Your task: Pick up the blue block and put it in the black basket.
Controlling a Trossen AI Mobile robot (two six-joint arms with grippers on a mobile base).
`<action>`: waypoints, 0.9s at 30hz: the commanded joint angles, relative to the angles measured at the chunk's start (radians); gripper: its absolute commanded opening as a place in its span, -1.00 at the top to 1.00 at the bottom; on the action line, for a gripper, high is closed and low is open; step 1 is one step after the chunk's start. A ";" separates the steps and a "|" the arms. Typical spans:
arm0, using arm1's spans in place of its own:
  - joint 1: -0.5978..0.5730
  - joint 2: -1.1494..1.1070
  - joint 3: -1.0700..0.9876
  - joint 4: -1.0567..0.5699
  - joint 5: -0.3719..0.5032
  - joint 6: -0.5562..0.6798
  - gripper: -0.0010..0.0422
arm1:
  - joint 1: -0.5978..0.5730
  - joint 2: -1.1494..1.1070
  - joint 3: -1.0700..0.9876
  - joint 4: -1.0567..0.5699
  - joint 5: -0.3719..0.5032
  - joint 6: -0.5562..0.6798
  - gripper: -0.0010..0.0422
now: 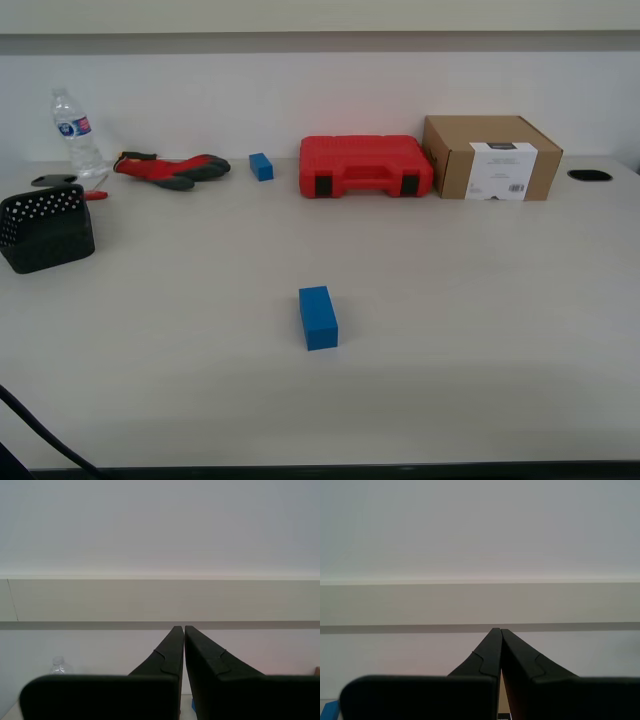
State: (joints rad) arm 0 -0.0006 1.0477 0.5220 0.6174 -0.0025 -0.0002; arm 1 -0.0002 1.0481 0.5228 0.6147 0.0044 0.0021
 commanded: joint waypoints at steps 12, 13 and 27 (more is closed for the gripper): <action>0.001 0.000 0.001 0.003 0.000 0.000 0.96 | 0.000 0.000 0.000 0.003 0.000 -0.001 0.96; 0.001 0.000 0.001 0.003 0.000 0.000 0.96 | 0.000 0.000 0.000 0.003 0.000 -0.001 0.96; 0.001 0.000 0.001 0.003 0.000 0.000 0.96 | -0.002 0.001 0.000 -0.053 0.068 -0.105 0.96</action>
State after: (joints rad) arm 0 -0.0006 1.0477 0.5220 0.6174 -0.0025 -0.0002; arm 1 -0.0013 1.0481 0.5228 0.5842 0.0463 -0.0814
